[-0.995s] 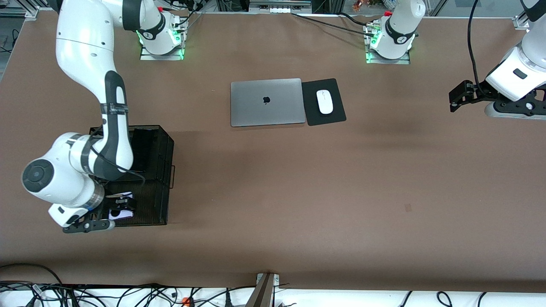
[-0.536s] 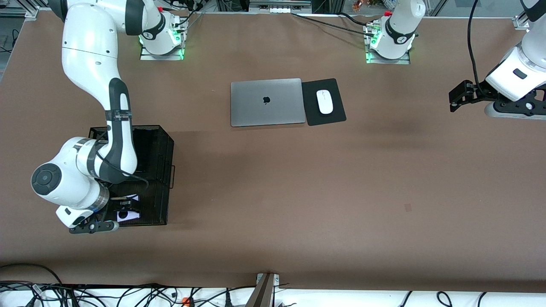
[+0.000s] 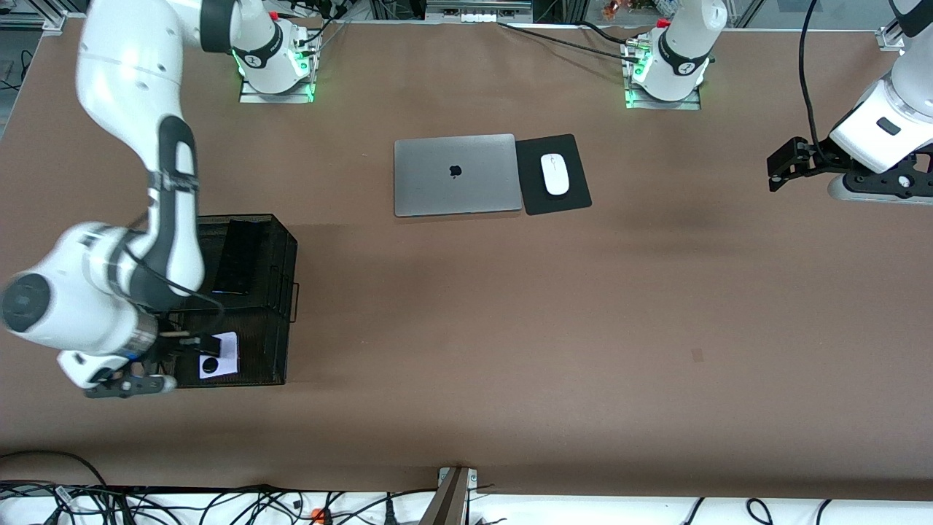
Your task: Place phones with both arms
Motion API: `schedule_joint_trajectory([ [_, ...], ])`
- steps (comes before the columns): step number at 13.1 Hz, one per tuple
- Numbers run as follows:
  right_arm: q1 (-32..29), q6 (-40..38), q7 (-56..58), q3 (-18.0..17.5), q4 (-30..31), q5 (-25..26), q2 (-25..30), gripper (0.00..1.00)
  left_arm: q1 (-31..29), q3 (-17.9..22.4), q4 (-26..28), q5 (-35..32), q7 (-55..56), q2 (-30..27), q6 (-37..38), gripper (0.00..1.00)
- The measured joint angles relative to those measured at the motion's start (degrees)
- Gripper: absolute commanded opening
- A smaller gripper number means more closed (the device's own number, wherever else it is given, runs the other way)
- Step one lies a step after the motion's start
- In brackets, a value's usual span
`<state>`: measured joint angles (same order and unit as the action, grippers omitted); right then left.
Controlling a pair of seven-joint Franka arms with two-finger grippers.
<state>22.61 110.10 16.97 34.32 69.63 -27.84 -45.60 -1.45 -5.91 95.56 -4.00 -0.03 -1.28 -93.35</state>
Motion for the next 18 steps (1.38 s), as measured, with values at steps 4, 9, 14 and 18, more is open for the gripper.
schedule_joint_trajectory([
  [4,0.04,-14.08,-0.13,0.44,0.78,4.66,10.22,1.0,0.0,0.0,0.0,0.0,0.0,0.0,0.0,1.0],
  [9,2.1,-15.67,-4.26,-0.78,9.22,13.17,20.32,1.0,0.0,0.0,0.0,0.0,0.0,0.0,0.0,1.0],
  [14,-4.83,-15.63,-12.6,-15.14,19.13,24.7,34.07,1.0,-0.02,0.0,0.0,0.0,0.0,0.0,0.0,1.0],
  [18,-21.92,-16.47,-12.85,-29.93,23.11,26.87,42.09,1.0,-0.02,0.0,0.0,0.0,0.0,0.0,0.0,1.0],
])
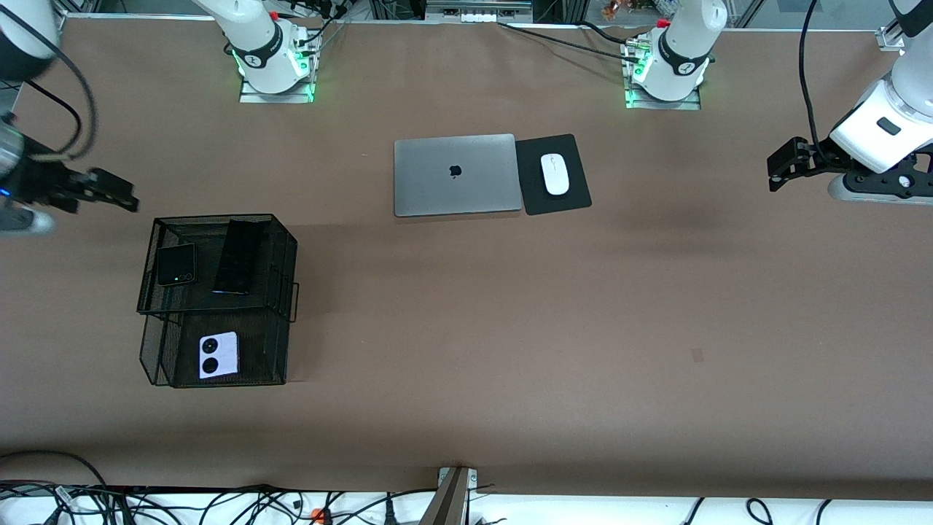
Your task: Place phones with both arms
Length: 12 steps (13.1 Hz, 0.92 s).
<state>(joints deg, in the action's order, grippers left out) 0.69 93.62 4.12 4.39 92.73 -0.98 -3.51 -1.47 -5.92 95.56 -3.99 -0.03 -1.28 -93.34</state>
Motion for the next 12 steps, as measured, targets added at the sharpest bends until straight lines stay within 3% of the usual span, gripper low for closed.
schedule_joint_trajectory([
  [4,-3.3,-3.0,-1.82,-3.56,0.57,2.09,2.6,1.0,0.0,0.0,0.0,0.0,0.0,0.0,0.0,1.0],
  [12,-3.31,-6.95,-2.04,-4.14,-0.76,2.21,2.54,1.0,0.0,0.0,0.0,0.0,0.0,0.0,0.0,1.0],
])
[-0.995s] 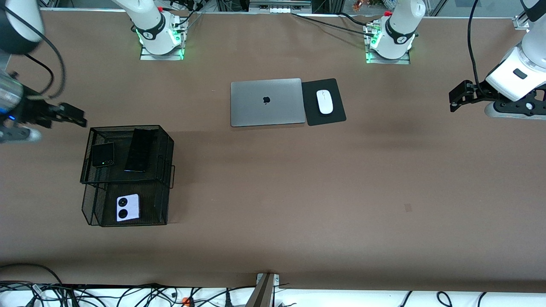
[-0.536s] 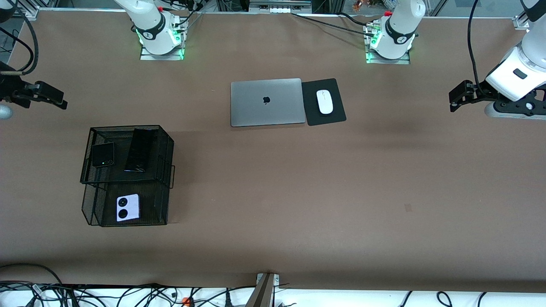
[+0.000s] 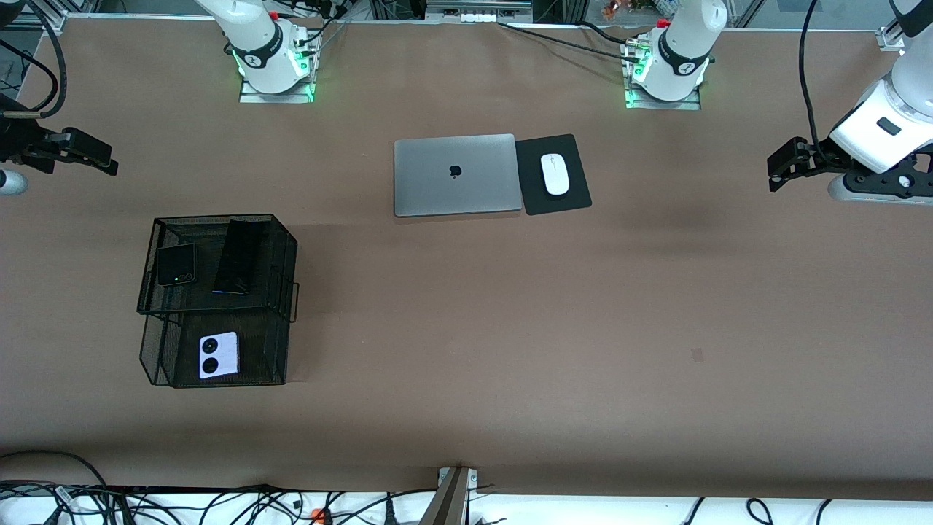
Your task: Place phones with both arms
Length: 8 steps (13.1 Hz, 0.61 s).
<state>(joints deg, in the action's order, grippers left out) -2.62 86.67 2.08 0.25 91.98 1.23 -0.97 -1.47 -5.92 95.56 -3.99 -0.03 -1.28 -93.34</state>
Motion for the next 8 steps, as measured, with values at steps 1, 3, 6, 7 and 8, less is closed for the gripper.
schedule_joint_trajectory([
  [1,0.0,0.0,-0.02,0.0,0.0,0.0,-0.14,1.0,0.0,0.0,0.0,0.0,0.0,0.0,0.0,1.0],
  [3,-0.02,0.13,-0.12,0.0,0.0,0.0,-0.24,1.0,0.0,0.0,0.0,0.0,0.0,0.0,0.04,1.0],
  [6,-0.19,2.27,-0.19,0.01,0.01,0.0,-0.3,1.0,0.0,0.0,0.0,0.0,0.0,0.0,0.05,1.0],
  [7,-0.23,2.64,-0.2,0.02,0.03,0.0,-0.36,1.0,0.0,0.0,0.0,0.0,0.0,0.0,0.06,1.0],
  [8,-0.25,2.77,-0.2,0.02,0.04,0.0,-0.44,1.0,0.0,0.0,0.0,0.0,0.0,0.0,0.07,1.0],
])
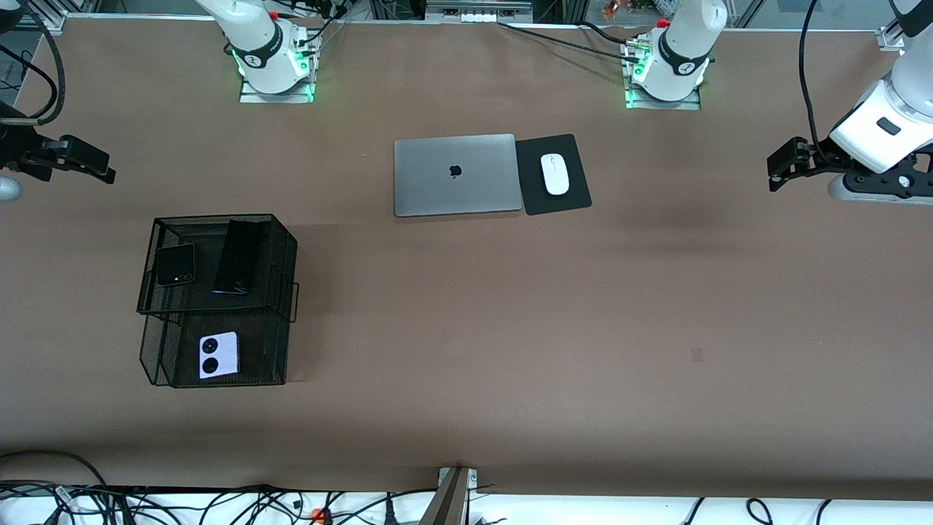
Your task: Place phones with both arms
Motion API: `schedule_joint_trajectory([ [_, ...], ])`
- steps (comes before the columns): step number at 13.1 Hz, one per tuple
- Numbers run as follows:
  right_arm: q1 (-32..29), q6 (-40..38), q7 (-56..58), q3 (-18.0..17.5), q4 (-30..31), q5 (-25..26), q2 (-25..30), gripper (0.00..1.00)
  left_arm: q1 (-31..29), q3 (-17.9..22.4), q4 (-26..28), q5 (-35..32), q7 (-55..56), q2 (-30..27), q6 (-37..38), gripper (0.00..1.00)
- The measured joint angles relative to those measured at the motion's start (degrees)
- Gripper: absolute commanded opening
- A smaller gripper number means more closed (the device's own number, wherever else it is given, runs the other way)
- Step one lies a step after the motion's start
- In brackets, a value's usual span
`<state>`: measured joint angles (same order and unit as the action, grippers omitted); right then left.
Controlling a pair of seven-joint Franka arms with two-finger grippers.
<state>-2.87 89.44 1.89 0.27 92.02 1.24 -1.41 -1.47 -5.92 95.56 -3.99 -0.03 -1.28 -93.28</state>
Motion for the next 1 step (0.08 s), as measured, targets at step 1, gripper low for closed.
schedule_joint_trajectory([
  [1,-0.01,0.06,0.0,0.0,0.0,0.0,-0.08,1.0,0.0,0.0,0.0,0.0,0.0,0.0,0.0,1.0],
])
